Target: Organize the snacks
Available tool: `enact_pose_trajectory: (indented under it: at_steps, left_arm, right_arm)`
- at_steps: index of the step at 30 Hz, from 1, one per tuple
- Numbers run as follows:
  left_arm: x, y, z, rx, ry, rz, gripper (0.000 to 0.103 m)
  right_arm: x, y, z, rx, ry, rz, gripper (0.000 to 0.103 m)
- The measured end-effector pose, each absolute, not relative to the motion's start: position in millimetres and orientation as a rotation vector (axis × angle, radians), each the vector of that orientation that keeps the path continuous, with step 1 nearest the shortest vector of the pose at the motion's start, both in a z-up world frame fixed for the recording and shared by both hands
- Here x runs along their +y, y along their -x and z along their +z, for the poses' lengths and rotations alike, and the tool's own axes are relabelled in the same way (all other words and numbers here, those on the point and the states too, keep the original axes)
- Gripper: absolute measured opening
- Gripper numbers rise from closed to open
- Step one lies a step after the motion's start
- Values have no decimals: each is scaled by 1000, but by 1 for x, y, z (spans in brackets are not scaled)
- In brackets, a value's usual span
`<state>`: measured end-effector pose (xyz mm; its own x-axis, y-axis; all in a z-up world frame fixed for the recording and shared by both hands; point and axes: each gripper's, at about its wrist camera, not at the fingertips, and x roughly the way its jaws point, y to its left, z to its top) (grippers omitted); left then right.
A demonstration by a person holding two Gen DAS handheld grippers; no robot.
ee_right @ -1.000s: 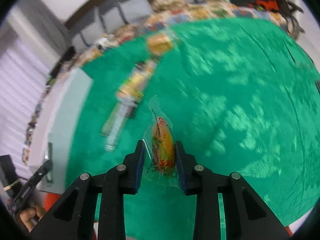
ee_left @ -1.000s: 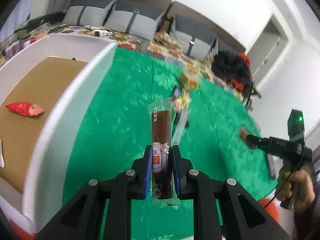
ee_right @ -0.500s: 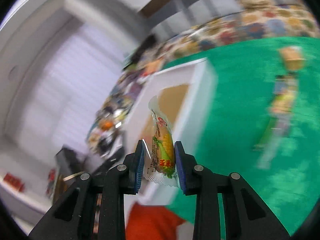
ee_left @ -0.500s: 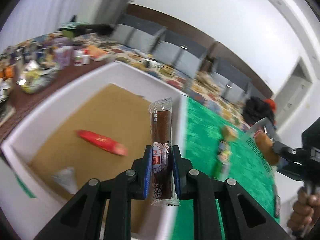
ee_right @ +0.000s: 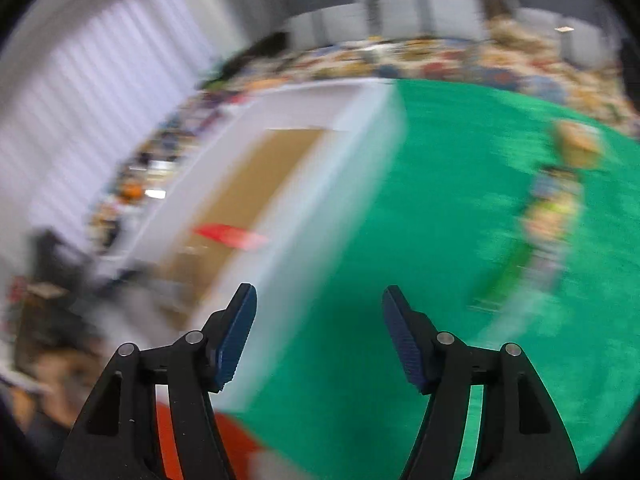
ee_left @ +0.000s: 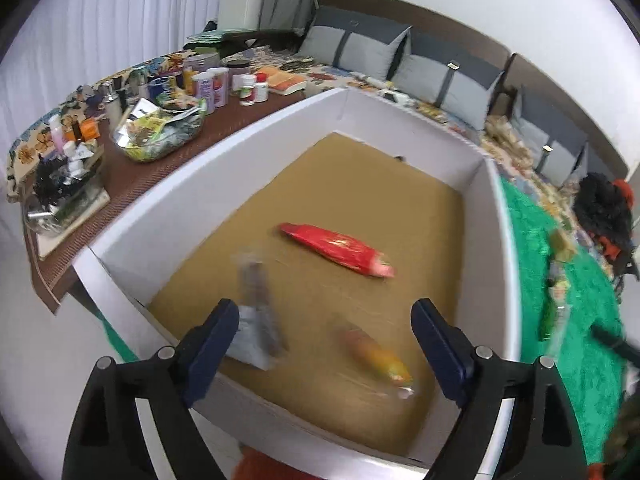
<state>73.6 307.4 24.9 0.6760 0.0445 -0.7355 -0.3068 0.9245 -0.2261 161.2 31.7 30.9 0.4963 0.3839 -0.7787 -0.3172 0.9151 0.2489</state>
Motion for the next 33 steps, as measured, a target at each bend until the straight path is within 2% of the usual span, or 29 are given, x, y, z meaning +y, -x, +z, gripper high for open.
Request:
enact_pose_trajectory:
  at_steps: [5,7,9,14,17,23,28,33]
  left_arm:
    - [232,-59,52,741,338,32,88]
    - [190,-58,58,738,301,-46,91]
    - [150,-61,58,754,263,-117,100]
    - [46,-92,13,883,110,-208,101]
    - [14,-114,-20,920,60,-183,101]
    - [13,-159,-74,987,-31,-63,101]
    - [16,-173,-77,964,-57,-42,102]
    - [23,-173,-79,950,-10,-33,103]
  right_arm:
    - [-112,-119,-34,950,18,61,69]
    - [-158,-99,-47,931,36,-37,69]
    - [-194,-78,-55,896,37,-108,69]
    - [-236,-67,-60,869,-45,-169,69]
    - [-238,-76,-53,827,-37,-177,69]
    - [-237,-71,-62,867,-55,-159,69]
    - [-257,-73,-64,883,-141,-190,69]
    - [-260,-75,-64,877,-154,-194,74]
